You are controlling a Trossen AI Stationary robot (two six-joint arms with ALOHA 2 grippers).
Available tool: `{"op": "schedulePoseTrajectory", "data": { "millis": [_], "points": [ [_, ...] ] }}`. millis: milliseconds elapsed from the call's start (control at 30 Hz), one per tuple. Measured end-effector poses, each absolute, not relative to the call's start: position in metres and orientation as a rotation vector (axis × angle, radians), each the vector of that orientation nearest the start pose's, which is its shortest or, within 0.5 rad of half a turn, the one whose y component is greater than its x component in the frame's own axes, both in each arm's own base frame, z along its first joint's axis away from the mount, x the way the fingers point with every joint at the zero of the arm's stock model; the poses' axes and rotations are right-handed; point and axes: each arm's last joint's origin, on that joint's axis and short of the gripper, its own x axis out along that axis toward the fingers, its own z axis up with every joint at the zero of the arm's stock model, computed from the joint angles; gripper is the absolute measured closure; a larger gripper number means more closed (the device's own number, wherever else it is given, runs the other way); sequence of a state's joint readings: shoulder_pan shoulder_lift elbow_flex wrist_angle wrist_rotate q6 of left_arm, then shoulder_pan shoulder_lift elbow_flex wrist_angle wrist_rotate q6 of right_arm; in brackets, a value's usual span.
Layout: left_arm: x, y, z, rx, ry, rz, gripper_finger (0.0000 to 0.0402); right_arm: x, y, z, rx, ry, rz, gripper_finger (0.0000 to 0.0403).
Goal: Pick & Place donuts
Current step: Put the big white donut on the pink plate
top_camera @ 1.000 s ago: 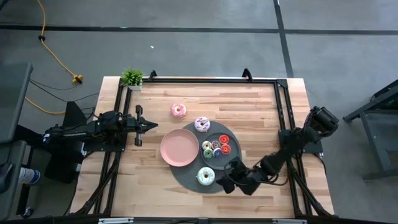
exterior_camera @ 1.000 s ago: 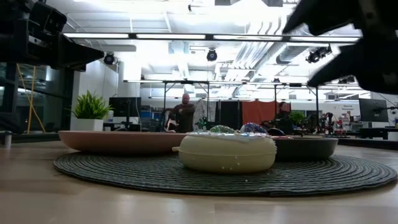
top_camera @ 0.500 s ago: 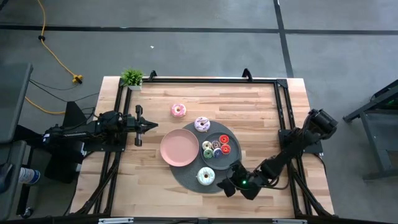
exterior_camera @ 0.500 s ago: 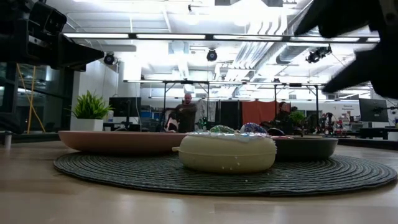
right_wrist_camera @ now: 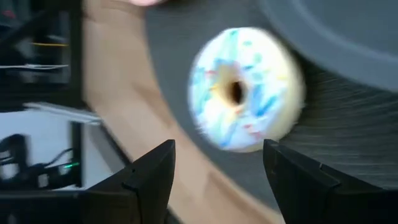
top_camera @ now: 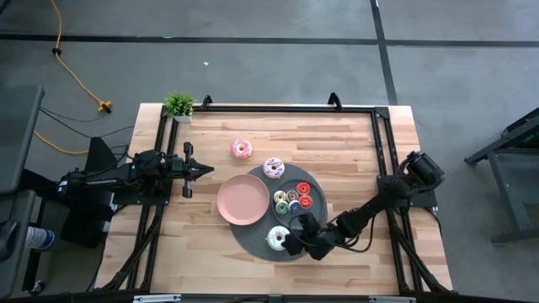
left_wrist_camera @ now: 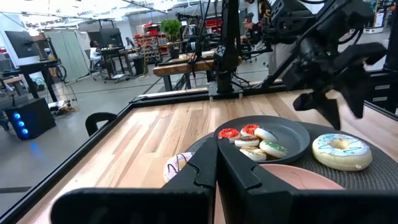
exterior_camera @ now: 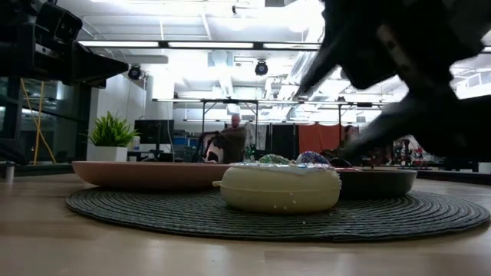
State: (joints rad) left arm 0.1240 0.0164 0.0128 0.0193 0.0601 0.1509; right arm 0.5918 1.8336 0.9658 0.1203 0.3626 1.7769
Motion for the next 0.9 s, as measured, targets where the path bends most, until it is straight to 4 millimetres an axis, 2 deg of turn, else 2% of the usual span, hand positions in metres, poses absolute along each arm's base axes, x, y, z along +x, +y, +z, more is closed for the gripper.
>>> {"op": "schedulePoseTrajectory", "data": {
  "millis": [500, 900],
  "points": [
    [0.097, 0.010, 0.168, 0.153, -0.011, 0.065, 0.0401, 0.316, 0.180, 0.153, 1.385, 0.782, -0.564, 0.0171],
    [0.097, 0.010, 0.168, 0.152, -0.011, 0.065, 0.0401, 0.332, 0.171, 0.129, 1.441, 0.793, -0.590, 0.0171]
  ]
}}
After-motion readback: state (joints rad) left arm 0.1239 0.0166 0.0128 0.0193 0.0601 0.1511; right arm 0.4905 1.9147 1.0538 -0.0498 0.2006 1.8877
